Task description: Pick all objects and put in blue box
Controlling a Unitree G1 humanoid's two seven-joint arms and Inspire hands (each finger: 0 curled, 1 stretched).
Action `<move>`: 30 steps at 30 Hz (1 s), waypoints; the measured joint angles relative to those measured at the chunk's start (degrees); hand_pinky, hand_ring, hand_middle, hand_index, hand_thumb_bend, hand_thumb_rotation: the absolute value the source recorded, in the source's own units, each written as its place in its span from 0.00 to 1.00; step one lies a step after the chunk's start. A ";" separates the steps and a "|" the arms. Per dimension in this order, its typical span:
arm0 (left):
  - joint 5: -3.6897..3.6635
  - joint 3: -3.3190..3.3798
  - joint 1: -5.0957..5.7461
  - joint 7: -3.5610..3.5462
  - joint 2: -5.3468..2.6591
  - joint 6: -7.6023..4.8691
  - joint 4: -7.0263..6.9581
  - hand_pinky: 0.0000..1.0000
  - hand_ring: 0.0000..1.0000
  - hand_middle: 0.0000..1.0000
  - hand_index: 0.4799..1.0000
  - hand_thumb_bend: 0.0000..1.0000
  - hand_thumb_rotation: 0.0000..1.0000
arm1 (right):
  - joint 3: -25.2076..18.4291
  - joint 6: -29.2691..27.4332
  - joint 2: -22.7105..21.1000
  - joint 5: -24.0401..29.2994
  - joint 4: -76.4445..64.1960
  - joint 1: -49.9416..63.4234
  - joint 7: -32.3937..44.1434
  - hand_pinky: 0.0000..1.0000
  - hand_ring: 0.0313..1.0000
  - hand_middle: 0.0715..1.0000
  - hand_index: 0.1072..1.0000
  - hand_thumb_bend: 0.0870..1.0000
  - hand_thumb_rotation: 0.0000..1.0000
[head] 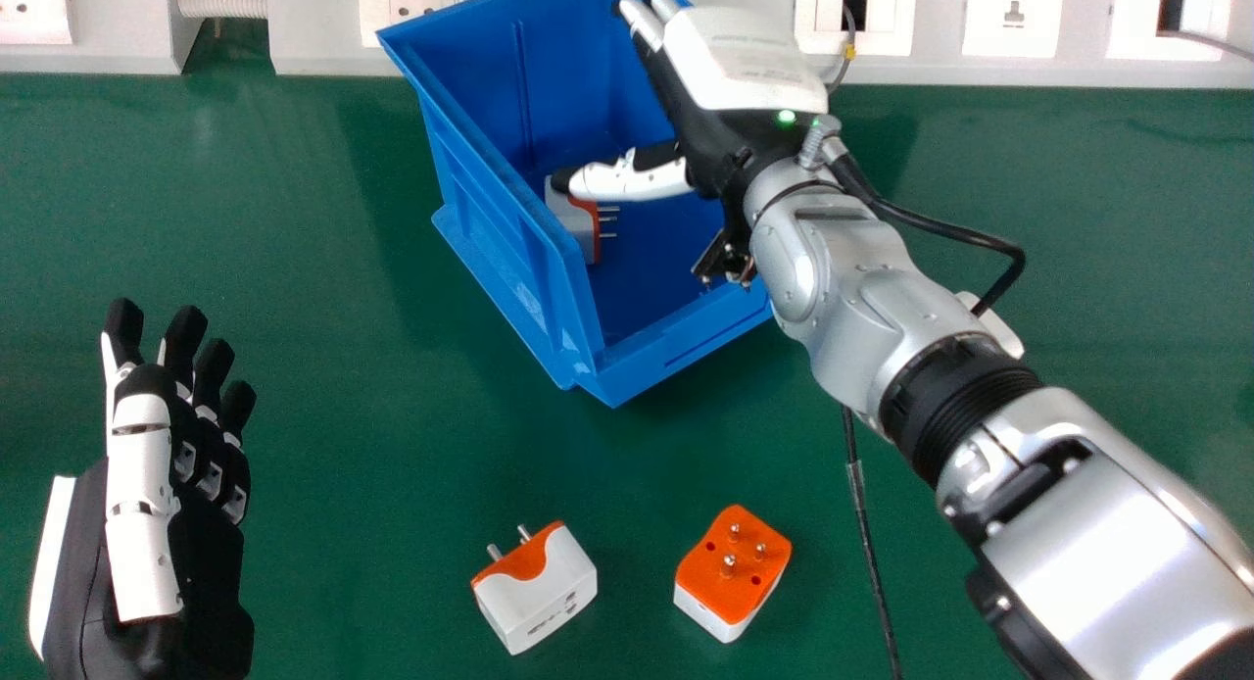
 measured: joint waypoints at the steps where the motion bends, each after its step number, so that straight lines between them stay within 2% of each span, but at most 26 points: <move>1: 0.02 0.02 -0.06 0.02 0.03 -0.02 0.10 1.00 1.00 1.00 0.99 0.15 1.00 | -0.44 0.11 -0.65 -0.01 -3.14 1.57 -0.54 0.79 0.92 0.96 0.91 0.36 0.48; 7: -0.10 0.02 -0.68 0.02 0.23 -0.01 0.74 1.00 1.00 1.00 0.99 0.16 1.00 | -2.10 1.01 -5.39 -0.09 -25.96 15.05 -0.29 0.78 0.90 0.96 0.90 0.24 0.30; 11: -0.20 -0.06 -1.25 -0.35 0.44 0.03 1.01 1.00 1.00 1.00 0.99 0.16 1.00 | -3.42 2.10 -7.70 -0.09 -40.71 25.41 1.67 0.78 0.90 0.96 0.90 0.18 0.29; 15: -0.06 -0.15 -1.83 -0.51 0.53 0.03 1.32 1.00 1.00 1.00 0.99 0.17 1.00 | -5.33 2.51 -9.59 -0.08 -55.24 37.80 2.58 0.75 0.89 0.95 0.89 0.19 0.26; 17: -0.03 -0.13 -2.06 -0.64 0.60 0.00 1.49 1.00 1.00 1.00 0.99 0.17 1.00 | -6.40 2.04 -10.93 -0.04 -61.80 44.14 2.84 0.75 0.89 0.95 0.90 0.20 0.26; 20: 0.01 -0.10 -2.19 -0.88 0.70 -0.13 1.81 1.00 1.00 1.00 0.99 0.17 1.00 | -9.12 -1.62 -14.01 0.40 -71.59 56.14 3.20 0.76 0.89 0.95 0.90 0.20 0.26; 25: 0.16 -0.29 -2.12 -0.88 0.57 -0.30 1.94 1.00 1.00 1.00 0.98 0.17 1.00 | -11.42 -8.62 -16.99 0.16 -75.63 70.15 1.77 0.75 0.89 0.95 0.90 0.23 0.34; 28: 0.09 -0.27 -1.78 -0.88 0.52 -0.45 1.95 1.00 1.00 1.00 0.97 0.17 1.00 | -11.69 -13.33 -17.49 -0.82 -74.76 76.12 -1.47 0.75 0.89 0.94 0.91 0.31 0.51; 30: 0.01 -0.28 -1.54 -0.89 0.50 -0.46 1.95 1.00 1.00 1.00 0.97 0.16 1.00 | -11.69 -15.51 -17.50 -2.70 -73.79 78.56 -3.76 0.75 0.89 0.94 0.91 0.37 0.57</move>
